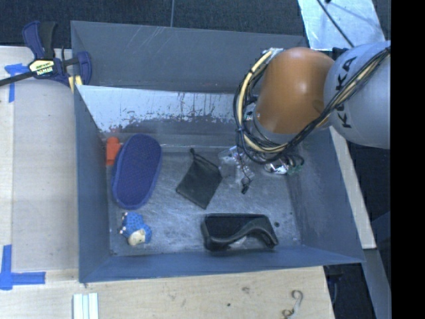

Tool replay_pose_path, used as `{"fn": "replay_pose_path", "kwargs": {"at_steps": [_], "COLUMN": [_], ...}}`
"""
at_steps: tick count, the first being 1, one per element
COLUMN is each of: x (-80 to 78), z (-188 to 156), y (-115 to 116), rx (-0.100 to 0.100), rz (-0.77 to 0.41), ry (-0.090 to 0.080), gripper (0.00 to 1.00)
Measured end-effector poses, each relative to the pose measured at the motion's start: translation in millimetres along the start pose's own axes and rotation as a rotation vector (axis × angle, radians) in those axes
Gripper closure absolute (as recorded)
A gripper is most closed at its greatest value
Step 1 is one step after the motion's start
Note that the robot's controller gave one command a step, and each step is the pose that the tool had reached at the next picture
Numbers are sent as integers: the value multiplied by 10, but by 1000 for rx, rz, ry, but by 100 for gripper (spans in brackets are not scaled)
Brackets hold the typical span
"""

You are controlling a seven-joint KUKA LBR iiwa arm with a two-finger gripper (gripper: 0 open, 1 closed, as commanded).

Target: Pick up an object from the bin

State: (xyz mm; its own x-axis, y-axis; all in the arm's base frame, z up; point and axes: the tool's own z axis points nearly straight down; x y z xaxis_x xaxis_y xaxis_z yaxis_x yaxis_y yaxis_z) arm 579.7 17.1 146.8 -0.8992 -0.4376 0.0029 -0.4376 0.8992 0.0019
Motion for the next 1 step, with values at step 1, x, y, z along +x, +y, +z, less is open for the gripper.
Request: {"fn": "replay_pose_path", "kwargs": {"at_steps": [1], "x": [-267], "z": [-1304], "y": [-65], "rx": [8], "rz": [-352], "ry": [-13], "gripper": [100]}}
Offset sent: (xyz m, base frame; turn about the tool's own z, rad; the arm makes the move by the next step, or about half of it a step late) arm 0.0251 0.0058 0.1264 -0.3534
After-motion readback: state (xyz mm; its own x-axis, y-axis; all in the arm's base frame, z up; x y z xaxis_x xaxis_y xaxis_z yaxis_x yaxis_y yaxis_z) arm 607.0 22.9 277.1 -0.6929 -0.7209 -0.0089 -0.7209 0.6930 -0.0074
